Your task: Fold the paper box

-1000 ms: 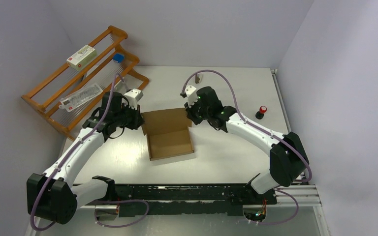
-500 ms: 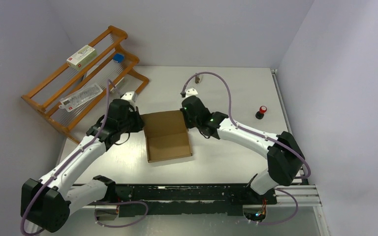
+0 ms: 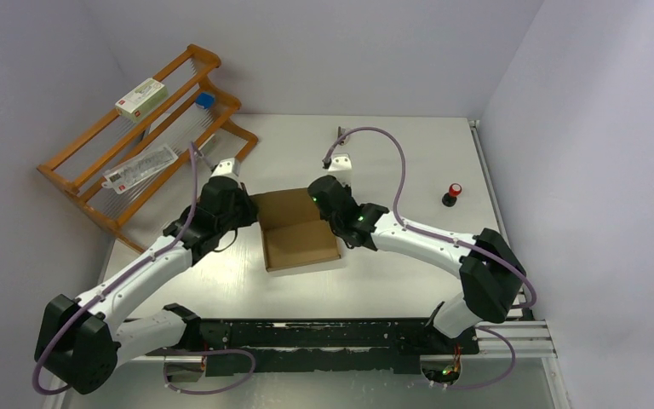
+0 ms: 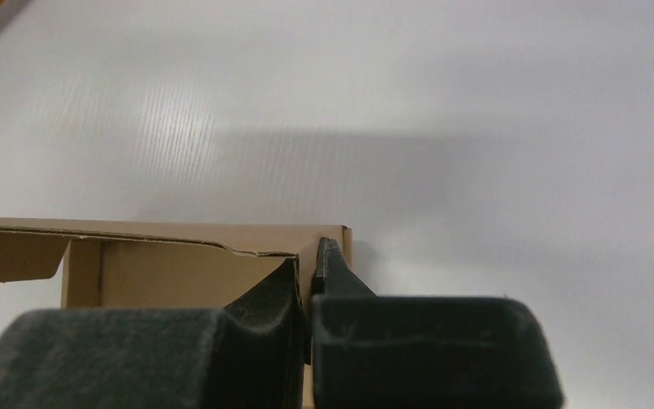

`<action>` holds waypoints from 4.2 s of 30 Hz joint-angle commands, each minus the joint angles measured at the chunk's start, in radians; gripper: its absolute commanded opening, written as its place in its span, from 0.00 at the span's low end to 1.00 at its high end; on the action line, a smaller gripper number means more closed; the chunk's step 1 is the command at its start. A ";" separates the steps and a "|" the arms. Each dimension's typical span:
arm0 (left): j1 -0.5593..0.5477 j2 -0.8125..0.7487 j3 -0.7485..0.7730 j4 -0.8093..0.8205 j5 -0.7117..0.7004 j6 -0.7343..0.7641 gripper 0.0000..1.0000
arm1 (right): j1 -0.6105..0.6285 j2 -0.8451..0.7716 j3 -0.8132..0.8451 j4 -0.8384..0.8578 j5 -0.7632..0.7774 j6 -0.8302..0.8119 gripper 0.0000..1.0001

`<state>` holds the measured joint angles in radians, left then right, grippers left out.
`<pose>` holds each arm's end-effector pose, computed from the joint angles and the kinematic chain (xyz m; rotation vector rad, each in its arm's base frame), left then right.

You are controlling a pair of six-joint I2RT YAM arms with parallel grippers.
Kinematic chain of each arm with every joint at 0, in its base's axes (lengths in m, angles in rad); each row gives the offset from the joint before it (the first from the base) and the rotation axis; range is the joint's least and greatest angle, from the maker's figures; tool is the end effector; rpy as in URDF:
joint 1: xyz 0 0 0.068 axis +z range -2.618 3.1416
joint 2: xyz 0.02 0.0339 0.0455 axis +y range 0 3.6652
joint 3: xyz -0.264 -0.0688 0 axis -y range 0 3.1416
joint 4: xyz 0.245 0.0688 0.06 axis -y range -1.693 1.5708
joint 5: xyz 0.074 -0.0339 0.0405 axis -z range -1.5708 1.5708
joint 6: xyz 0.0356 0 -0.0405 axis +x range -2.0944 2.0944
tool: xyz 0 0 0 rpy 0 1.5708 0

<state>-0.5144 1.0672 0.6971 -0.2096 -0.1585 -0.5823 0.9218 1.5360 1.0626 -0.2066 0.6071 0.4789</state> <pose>0.2065 -0.1103 0.2523 -0.1673 2.1729 -0.4659 0.2196 0.2558 0.2541 -0.1544 2.1111 0.1427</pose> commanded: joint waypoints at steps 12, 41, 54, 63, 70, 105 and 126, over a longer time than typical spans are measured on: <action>-0.117 0.022 -0.084 0.337 -0.057 -0.050 0.05 | 0.032 0.004 -0.189 0.436 0.074 0.042 0.00; -0.255 -0.173 -0.348 0.312 -0.067 -0.135 0.07 | 0.183 -0.168 -0.475 0.528 0.152 0.078 0.25; -0.258 -0.381 -0.440 0.173 -0.052 -0.176 0.12 | 0.189 -0.322 -0.580 0.515 0.039 0.099 0.56; -0.258 -0.525 -0.453 0.078 -0.019 -0.189 0.27 | 0.191 -0.440 -0.652 0.508 -0.048 0.115 0.75; -0.259 -0.613 -0.424 -0.036 -0.018 -0.209 0.40 | 0.191 -0.532 -0.653 0.397 -0.098 0.112 0.87; -0.259 -0.216 -0.050 -0.103 -0.120 -0.086 0.65 | -0.061 -0.268 -0.212 -0.052 -0.310 -0.021 0.94; -0.258 -0.225 -0.270 0.065 0.046 -0.215 0.39 | -0.061 -0.348 -0.436 0.108 -0.428 0.133 0.76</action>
<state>-0.7677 0.8509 0.4156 -0.1883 -0.1352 -0.7895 0.8631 1.2209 0.6220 -0.1242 0.2031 0.5606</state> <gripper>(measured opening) 0.404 0.786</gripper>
